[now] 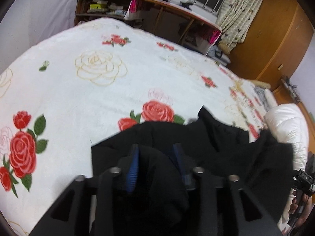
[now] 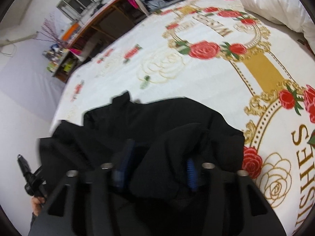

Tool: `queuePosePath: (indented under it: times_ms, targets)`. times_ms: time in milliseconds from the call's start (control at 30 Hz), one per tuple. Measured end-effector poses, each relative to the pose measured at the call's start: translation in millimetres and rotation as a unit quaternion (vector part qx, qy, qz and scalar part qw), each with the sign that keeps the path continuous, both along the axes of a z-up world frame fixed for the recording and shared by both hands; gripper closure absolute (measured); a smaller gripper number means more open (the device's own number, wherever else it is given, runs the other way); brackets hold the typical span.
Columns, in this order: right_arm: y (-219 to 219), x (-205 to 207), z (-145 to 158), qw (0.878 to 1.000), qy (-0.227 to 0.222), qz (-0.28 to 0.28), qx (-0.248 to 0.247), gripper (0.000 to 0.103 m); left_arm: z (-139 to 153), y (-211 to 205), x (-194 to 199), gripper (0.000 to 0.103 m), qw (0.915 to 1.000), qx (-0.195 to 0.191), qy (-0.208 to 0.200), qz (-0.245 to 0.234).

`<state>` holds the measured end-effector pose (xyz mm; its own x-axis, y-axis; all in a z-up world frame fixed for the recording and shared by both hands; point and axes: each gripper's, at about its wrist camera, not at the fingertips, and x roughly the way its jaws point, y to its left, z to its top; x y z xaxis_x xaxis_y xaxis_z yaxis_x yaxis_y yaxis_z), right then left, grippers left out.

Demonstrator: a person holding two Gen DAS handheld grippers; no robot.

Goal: Fold large clothes
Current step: 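Lower the held hem onto the coat near the collar with both tools, then open both tools and press the folded coat flat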

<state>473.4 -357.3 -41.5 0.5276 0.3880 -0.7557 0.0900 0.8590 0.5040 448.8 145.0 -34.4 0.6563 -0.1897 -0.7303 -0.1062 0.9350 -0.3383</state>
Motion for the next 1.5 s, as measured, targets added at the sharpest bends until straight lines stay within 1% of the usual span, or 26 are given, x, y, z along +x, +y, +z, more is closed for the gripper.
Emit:
queuePosePath:
  times_ms: [67,100,133,167,233,267,367,500,600,633,667,700,733,767,800,833,867,900,933,1000,1067,1133,1200,1267,1367,1500]
  targets:
    - [-3,-3,12,1.0,-0.015,0.003,0.003,0.041,20,9,-8,0.048,0.9994,0.007,-0.033,0.005]
    - [-5,-5,18,1.0,-0.023,0.004,0.002,0.039,29,14,-12,0.044,0.9989,0.003,-0.046,0.006]
    - [-7,-7,25,0.999,-0.035,0.003,-0.004,0.03,36,18,-13,0.041,0.9984,0.0,-0.056,0.008]
    - [-8,-9,32,0.999,-0.05,0.001,-0.015,0.027,43,23,-17,0.037,0.9978,-0.001,-0.066,0.01]
    - [-14,-14,44,0.997,-0.076,0.001,-0.02,0.027,49,29,-18,0.035,0.9973,0.004,-0.073,0.009]
    - [-16,-15,45,0.997,-0.081,0.0,-0.018,0.027,47,31,-17,0.034,0.9973,0.007,-0.072,0.008]
    - [-21,-15,32,0.997,-0.075,-0.001,-0.018,0.027,27,31,-9,0.033,0.9989,0.012,-0.046,-0.002]
    - [-21,-6,-3,0.999,-0.042,0.01,-0.027,0.027,-18,20,12,0.033,0.9991,0.011,0.018,-0.037]
    - [-17,3,-19,0.998,-0.032,0.022,-0.04,0.027,-36,5,24,0.033,0.9972,0.021,0.037,-0.061]
    - [-17,6,-22,0.998,-0.029,0.024,-0.041,0.027,-39,1,27,0.033,0.9968,0.021,0.038,-0.067]
    - [-17,8,-25,0.999,-0.026,0.024,-0.042,0.027,-39,-2,28,0.045,0.9966,0.02,0.034,-0.072]
    - [-17,11,-26,0.998,-0.022,0.019,-0.047,0.027,-38,-6,30,0.061,0.9964,0.027,0.028,-0.075]
    - [-18,13,-27,0.998,-0.023,0.013,-0.053,0.038,-35,-8,30,0.069,0.9963,0.043,0.022,-0.071]
    - [-18,13,-26,0.998,-0.026,0.011,-0.056,0.07,-32,-11,29,0.083,0.9962,0.045,0.013,-0.073]
    - [-18,14,-23,0.997,-0.029,0.004,-0.065,0.08,-28,-12,28,0.086,0.9961,0.05,0.003,-0.072]
    - [-18,13,-19,0.997,-0.036,0.0,-0.068,0.086,-23,-13,24,0.087,0.9958,0.061,-0.011,-0.067]
    - [-17,12,-15,0.996,-0.043,-0.001,-0.074,0.088,-16,-11,22,0.088,0.9958,0.067,-0.026,-0.057]
    - [-15,12,-10,0.995,-0.052,-0.003,-0.087,0.088,-10,-6,21,0.088,0.9962,0.064,-0.039,-0.044]
    - [-16,13,-5,0.994,-0.061,-0.009,-0.094,0.089,-5,0,21,0.088,0.9968,0.055,-0.05,-0.03]
    - [-19,18,-3,0.993,-0.063,-0.023,-0.095,0.09,-1,7,25,0.088,0.9971,0.044,-0.062,-0.011]
    - [-19,26,-11,0.992,-0.056,-0.034,-0.104,0.09,-10,4,34,0.088,0.9969,0.057,-0.054,-0.005]
    - [-16,37,-26,0.991,-0.04,-0.036,-0.12,0.09,-29,-2,45,0.088,0.9957,0.084,-0.039,-0.005]
    - [-14,44,-43,0.991,-0.024,-0.036,-0.128,0.09,-46,-1,53,0.088,0.9964,0.08,-0.027,0.001]
    - [-14,50,-58,0.991,-0.016,-0.036,-0.131,0.09,-55,-4,57,0.087,0.996,0.085,-0.025,0.004]
    - [-13,55,-71,0.99,-0.012,-0.038,-0.135,0.089,-67,-9,64,0.086,0.9953,0.094,-0.021,0.008]
    - [-11,60,-85,0.988,-0.001,-0.038,-0.147,0.087,-78,-13,68,0.081,0.9946,0.102,-0.012,0.014]
